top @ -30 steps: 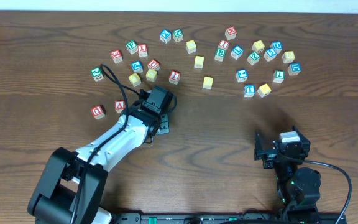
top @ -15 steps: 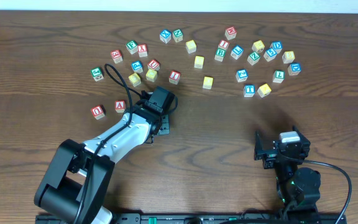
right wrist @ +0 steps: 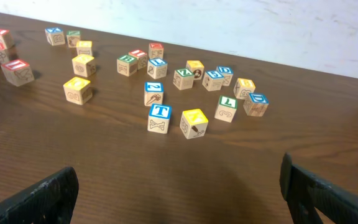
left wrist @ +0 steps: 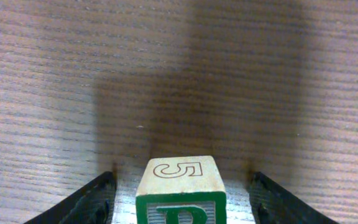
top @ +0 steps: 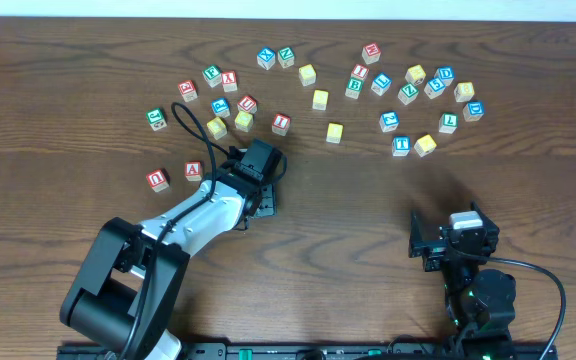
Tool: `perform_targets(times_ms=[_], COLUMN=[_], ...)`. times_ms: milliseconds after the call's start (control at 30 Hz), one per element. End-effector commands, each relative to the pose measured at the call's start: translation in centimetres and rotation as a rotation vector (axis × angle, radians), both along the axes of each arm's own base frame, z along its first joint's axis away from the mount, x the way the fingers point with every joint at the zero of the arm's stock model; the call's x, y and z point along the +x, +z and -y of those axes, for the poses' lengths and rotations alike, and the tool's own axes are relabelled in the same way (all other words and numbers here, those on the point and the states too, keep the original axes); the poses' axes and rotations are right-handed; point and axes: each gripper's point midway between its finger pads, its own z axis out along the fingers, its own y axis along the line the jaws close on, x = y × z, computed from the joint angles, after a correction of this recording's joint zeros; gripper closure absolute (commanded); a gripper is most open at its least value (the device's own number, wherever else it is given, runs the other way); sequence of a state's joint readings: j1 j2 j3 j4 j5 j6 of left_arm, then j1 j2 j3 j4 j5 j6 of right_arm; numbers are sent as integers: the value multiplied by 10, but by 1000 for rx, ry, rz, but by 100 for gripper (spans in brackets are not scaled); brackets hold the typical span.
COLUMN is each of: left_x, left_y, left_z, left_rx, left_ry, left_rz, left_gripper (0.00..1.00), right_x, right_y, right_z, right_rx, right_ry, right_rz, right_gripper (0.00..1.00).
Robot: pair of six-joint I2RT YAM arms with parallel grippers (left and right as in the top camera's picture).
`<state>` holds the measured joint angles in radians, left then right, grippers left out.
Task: Spell out ROBOT
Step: 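Lower the green R block onto the table and release it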
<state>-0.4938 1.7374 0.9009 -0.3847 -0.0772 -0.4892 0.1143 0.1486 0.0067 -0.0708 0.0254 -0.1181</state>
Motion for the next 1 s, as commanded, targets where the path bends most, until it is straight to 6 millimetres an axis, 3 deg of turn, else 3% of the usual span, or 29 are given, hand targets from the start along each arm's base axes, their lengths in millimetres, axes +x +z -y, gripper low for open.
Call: perform_targets(times_ms=[0,333,800,967], left_x=[-11,0,20,30], left_y=[-12,15,105,140], left_z=[-4,2,12,11], left_rx=[12,-23,-124,-138], left_ry=[-5,-13,-67,-103], left_rz=[-54,17,260,351], left_gripper=[30,25,23,17], right_x=[0,0,0,0], right_y=[-1,-1,-1,-1], right_z=[1,1,1,1], right_rx=[-10,-10,-10,-10], right_ry=[0,0,0,1], right_rz=[-3,-3,-3,-3], right_gripper=[1,1,1,1])
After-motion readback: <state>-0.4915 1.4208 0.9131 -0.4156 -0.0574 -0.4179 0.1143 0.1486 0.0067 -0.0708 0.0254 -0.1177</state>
